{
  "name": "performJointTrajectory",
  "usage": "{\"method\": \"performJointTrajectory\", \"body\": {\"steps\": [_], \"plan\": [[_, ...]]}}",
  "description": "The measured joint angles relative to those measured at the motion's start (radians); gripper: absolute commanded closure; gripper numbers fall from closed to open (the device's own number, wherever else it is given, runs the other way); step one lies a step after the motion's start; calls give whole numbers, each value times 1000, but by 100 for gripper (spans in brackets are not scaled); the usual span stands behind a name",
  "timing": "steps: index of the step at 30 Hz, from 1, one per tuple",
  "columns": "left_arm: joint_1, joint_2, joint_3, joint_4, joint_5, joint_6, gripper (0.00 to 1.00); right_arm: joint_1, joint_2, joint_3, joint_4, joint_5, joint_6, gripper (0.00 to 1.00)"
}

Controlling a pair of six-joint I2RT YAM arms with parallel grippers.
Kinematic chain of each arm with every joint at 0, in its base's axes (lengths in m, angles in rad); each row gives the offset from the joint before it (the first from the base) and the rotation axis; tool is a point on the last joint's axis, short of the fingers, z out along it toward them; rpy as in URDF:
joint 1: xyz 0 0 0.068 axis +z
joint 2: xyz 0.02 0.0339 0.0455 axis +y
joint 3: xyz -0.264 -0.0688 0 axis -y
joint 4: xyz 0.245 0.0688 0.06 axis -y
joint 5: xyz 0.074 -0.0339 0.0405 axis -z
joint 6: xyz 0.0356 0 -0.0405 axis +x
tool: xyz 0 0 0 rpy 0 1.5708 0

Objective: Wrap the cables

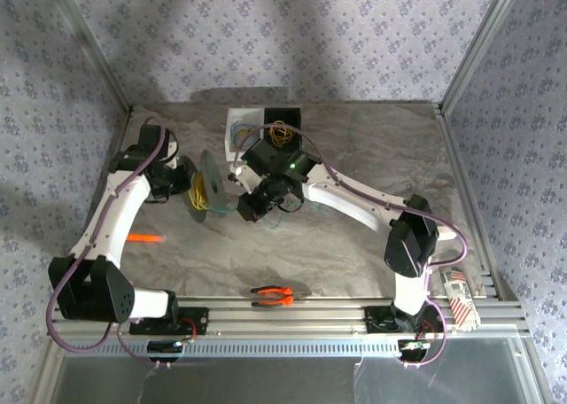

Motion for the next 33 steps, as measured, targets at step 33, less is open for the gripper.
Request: {"method": "performJointTrajectory", "body": {"steps": [33], "plan": [[-58,80,130,-32,-46,30,63,-42,118,-63,124,-60,100,100]]}}
